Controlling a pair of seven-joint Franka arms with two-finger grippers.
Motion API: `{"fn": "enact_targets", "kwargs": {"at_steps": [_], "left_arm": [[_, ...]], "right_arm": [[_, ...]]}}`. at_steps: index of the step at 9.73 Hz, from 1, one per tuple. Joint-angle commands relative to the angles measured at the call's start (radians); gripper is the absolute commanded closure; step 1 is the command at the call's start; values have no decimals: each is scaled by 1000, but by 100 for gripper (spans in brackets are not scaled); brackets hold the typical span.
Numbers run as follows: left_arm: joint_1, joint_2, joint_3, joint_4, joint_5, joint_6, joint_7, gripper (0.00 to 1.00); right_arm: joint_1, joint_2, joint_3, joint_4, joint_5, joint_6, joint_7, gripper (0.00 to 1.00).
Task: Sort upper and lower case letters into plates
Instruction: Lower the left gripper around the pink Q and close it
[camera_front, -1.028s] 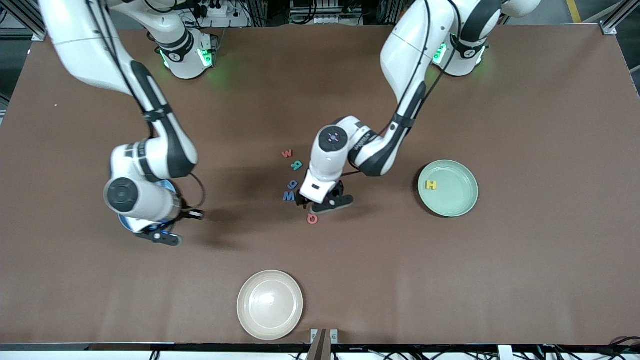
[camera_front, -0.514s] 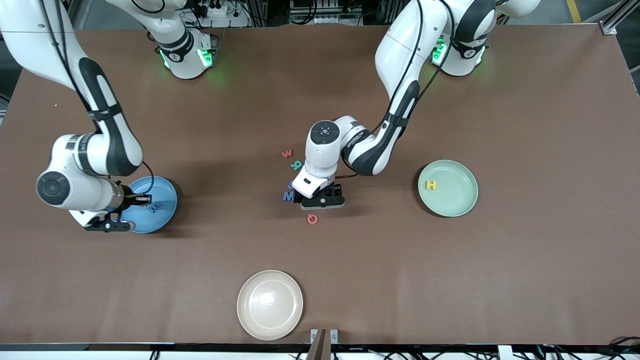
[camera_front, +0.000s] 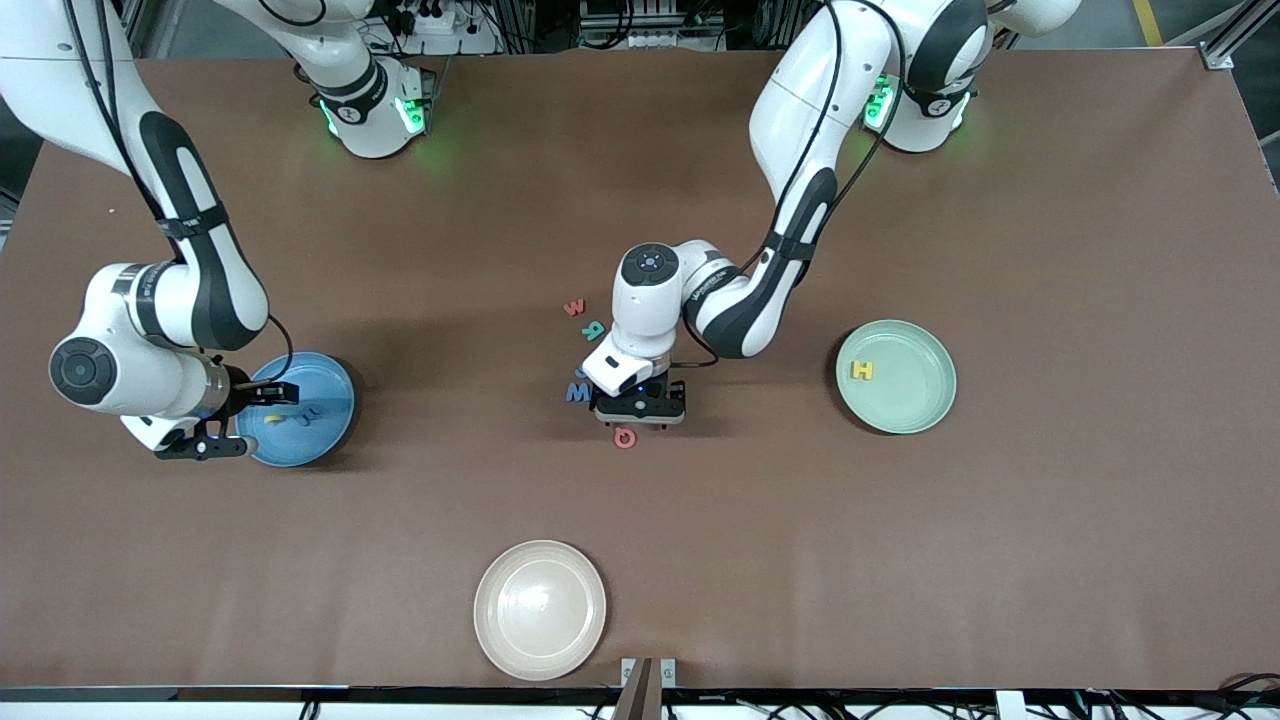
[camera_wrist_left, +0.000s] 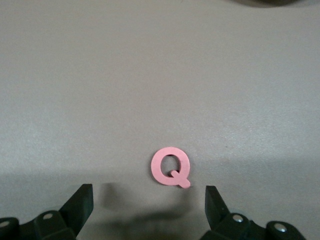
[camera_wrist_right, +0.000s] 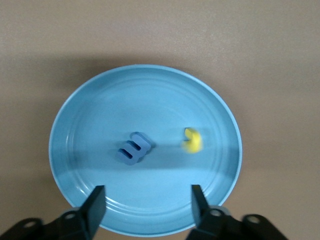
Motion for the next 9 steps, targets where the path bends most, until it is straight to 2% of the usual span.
{"fn": "enact_targets", "kwargs": {"at_steps": [1,7,9], "left_arm": [[-5,25,17,23,27,29,13,2],[-10,59,35,26,68,112,11,2],[-10,58,35,26,70,112,13,7]], "right_arm": [[4,-21,14,-14,-10,6,9,0],[5,-19,14,-7,-11,7,13,0],[7,-19,14,-7,-11,7,15,0]]}}
